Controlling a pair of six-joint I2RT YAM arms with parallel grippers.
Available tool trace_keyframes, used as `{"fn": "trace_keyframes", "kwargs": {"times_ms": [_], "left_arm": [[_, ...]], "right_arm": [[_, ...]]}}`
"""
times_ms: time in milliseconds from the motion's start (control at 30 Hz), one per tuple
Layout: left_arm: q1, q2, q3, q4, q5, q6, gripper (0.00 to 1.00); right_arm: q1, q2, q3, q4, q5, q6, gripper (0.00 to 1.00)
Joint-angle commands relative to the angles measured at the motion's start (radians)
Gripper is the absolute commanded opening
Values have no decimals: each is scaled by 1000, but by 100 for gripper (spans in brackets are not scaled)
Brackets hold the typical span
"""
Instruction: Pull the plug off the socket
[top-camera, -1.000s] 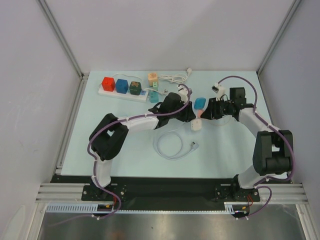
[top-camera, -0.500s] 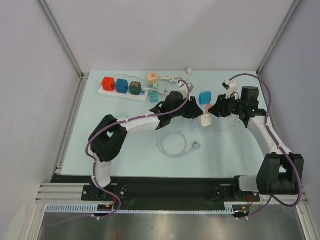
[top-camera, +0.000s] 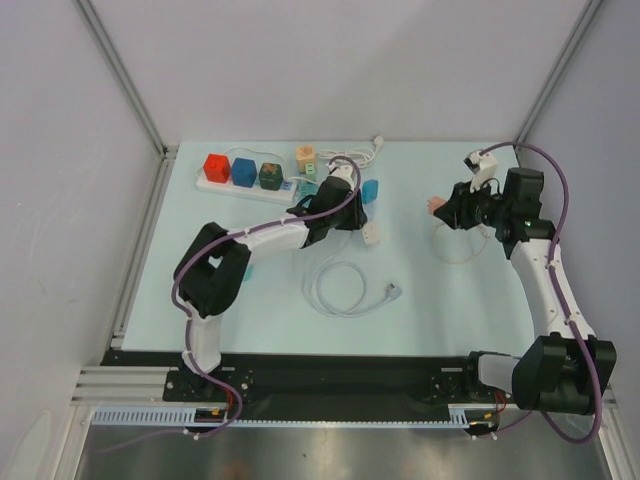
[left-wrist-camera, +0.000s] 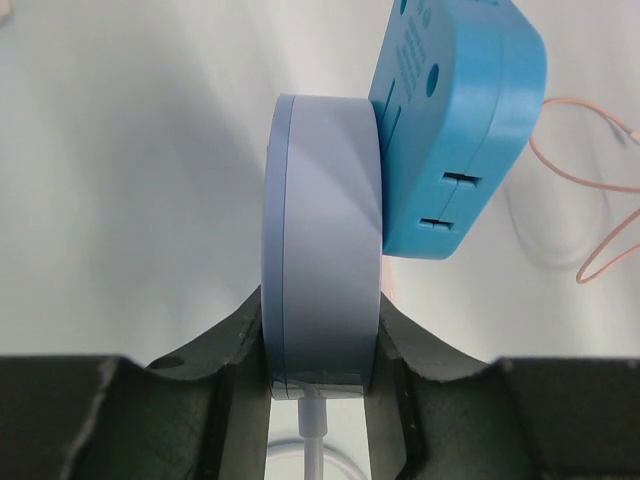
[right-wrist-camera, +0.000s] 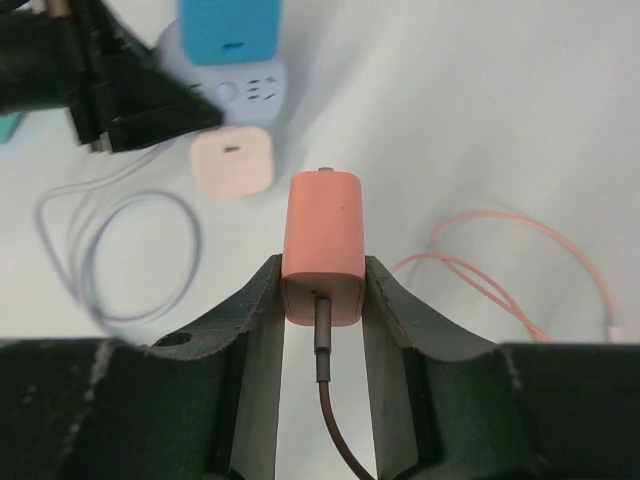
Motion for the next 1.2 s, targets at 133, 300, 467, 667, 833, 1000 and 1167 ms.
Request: {"fn": "trace_keyframes", "kwargs": {"times_ms": [133, 300, 467, 667, 833, 1000, 1167], "left_arm": [[-19, -139, -49, 140, 79, 72, 0], [-14, -248, -129, 162, 108, 103, 0], [-14, -327, -204, 198, 161, 112, 0], [-14, -401, -269, 222, 207, 115, 0], [-12, -420, -300, 241, 227, 115, 0], [-3, -406, -330, 286, 257, 91, 0], [12, -375, -355, 347, 291, 28, 0]], "right_arm": [[-87, -19, 48, 205, 327, -2, 0], [-147, 90, 106, 443, 350, -91, 0], [-159, 333, 215, 489, 309, -105, 0], [-144, 570, 283, 523, 352, -163, 0], [-142, 668, 291, 545, 381, -191, 0], [-142, 733, 285, 545, 399, -202, 2], [-133, 787, 300, 511, 431, -216, 9]]}}
